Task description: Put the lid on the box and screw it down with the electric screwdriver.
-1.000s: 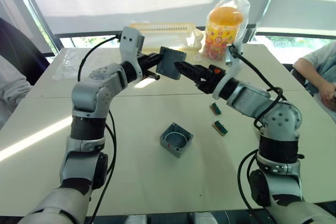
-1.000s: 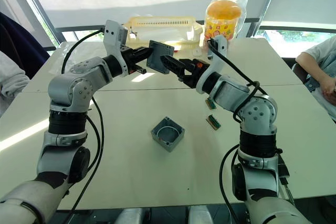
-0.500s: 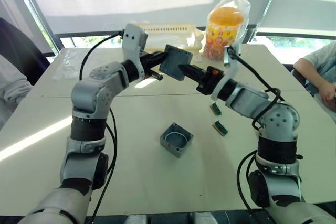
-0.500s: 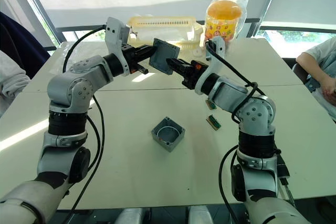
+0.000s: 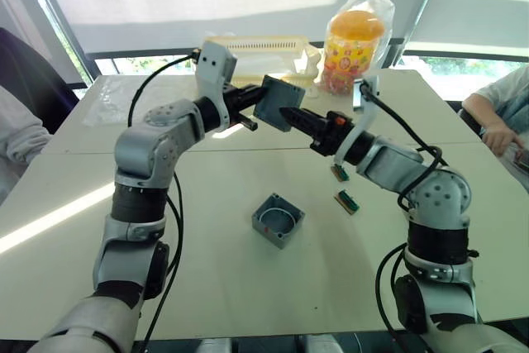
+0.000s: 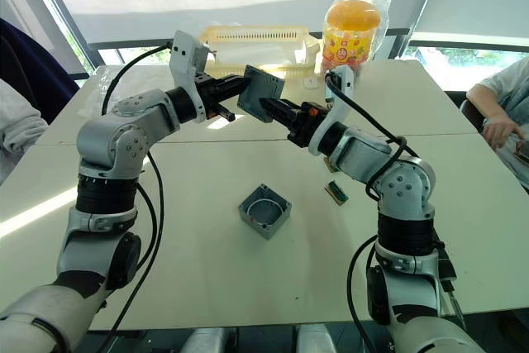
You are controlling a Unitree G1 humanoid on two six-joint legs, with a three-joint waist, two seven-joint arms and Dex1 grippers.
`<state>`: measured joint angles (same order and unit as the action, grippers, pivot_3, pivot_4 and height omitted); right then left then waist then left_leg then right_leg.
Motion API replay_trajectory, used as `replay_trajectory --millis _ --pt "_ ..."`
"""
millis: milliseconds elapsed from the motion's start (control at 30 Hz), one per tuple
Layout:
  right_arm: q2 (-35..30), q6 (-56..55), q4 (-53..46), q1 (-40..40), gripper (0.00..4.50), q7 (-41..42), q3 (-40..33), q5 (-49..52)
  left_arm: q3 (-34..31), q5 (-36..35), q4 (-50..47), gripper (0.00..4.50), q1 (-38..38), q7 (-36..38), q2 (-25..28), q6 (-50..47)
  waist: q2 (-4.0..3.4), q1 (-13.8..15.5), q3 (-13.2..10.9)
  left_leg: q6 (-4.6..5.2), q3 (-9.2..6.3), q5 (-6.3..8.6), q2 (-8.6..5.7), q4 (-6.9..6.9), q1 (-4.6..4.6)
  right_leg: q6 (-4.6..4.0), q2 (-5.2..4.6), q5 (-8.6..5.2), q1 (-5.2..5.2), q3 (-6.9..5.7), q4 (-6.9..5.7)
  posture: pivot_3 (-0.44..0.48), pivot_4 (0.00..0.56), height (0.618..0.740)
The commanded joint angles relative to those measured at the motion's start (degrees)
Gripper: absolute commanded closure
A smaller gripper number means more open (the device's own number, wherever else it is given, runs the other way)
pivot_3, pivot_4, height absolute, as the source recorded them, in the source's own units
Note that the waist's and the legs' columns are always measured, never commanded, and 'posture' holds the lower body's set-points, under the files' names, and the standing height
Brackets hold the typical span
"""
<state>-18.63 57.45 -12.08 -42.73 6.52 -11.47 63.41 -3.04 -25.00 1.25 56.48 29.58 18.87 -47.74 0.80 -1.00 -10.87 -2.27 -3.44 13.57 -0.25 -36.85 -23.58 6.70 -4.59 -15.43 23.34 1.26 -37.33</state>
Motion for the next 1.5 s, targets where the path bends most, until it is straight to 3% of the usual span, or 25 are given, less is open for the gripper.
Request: replay_trajectory --millis 33,333,433,567,767,867,1000,1033,1267,1367,1500 --pt "-0.7 -0.9 -1.5 -0.3 1.55 0.9 -0.9 -0.2 -0.8 -0.1 -1.1 4.50 0.7 0.4 0.6 2.0 0.00 0.0 0.0 0.00 0.00 0.00 0.00 0.00 0.00 0.00 0.00 0.00 0.00 0.00 0.00 0.000 0.150 0.740" --pt "-0.5 -0.8 -1.1 -0.8 1.55 0.7 -1.1 -0.6 -0.6 -0.2 -1.2 4.50 0.8 0.4 0.5 2.2 0.00 0.0 0.0 0.00 0.00 0.00 0.00 0.00 0.00 0.00 0.00 0.00 0.00 0.00 0.00 0.000 0.150 0.740" --pt "0.0 -0.8 -1.1 -0.9 2.41 0.2 -0.8 -0.7 -0.4 -0.5 -1.7 4.50 0.8 0.3 0.2 1.9 0.00 0.0 0.0 0.00 0.00 0.00 0.00 0.00 0.00 0.00 0.00 0.00 0.00 0.00 0.00 0.000 0.150 0.740" --pt "0.5 -0.7 -1.1 -1.1 4.34 -0.1 -0.7 -0.8 -0.3 -0.8 -2.4 4.50 0.5 0.4 0.1 1.5 -0.02 0.0 0.0 0.00 -0.02 0.00 0.01 0.00 0.00 0.00 0.00 0.00 0.00 0.00 0.01 0.000 0.150 0.740" --pt "0.9 -0.5 -1.8 -0.9 4.37 -0.6 -0.7 -0.5 -0.4 -1.0 -2.6 4.50 -0.8 1.2 1.1 1.2 -0.03 0.0 0.0 0.00 0.00 0.00 0.00 0.01 0.00 0.00 0.00 0.00 0.00 0.00 0.01 0.000 0.150 0.740" --pt "0.5 -1.2 -3.1 -0.5 4.37 0.5 -0.6 -1.1 -1.3 -2.3 -2.3 3.44 -1.9 2.8 2.1 0.7 -0.04 0.0 0.0 0.00 0.00 0.00 0.00 0.02 0.00 0.00 0.00 0.00 0.01 0.00 0.01 0.000 0.150 0.740" --pt "-1.0 -3.8 -5.1 0.6 4.37 2.5 0.4 -4.6 -4.0 -5.2 -3.0 1.45 -3.1 4.7 4.0 -0.5 -0.05 0.0 0.0 0.00 0.00 0.00 0.00 0.02 0.00 0.00 0.00 0.00 0.01 0.00 0.02 0.000 0.150 0.740" --pt "-1.6 -4.7 -5.8 1.1 4.37 3.0 0.8 -5.9 -5.1 -6.5 -3.3 1.45 -3.5 5.3 4.8 -1.4 -0.05 -0.1 0.0 0.00 0.00 0.00 0.00 0.03 0.00 0.00 0.00 0.00 0.01 0.00 0.02 0.000 0.150 0.740" --pt "-13.7 -22.0 -18.0 13.6 4.37 14.6 7.8 -26.7 -12.2 -16.1 -6.0 1.45 -10.1 13.2 15.1 -8.0 -0.06 -0.1 0.0 0.00 0.00 0.00 0.01 0.18 0.00 0.02 0.00 -0.02 0.04 0.00 0.12 0.000 0.150 0.740" --pt "-21.0 -37.9 -21.4 21.6 4.37 19.4 12.1 -43.0 -10.1 -20.5 -6.0 1.45 -14.5 23.1 22.4 -13.4 -0.04 -0.2 -0.1 0.00 0.03 0.00 0.00 0.20 0.02 0.02 0.00 -0.03 0.03 0.00 0.14 0.000 0.150 0.740" --pt "-29.4 -64.3 -17.6 30.4 4.37 18.5 18.3 -69.5 -3.7 -17.4 -4.9 1.45 -19.6 32.2 28.7 -9.4 -0.02 -0.1 -0.1 -0.03 0.11 -0.01 -0.01 0.37 0.13 0.00 -0.01 -0.05 -0.01 0.02 0.29 0.000 0.150 0.740"
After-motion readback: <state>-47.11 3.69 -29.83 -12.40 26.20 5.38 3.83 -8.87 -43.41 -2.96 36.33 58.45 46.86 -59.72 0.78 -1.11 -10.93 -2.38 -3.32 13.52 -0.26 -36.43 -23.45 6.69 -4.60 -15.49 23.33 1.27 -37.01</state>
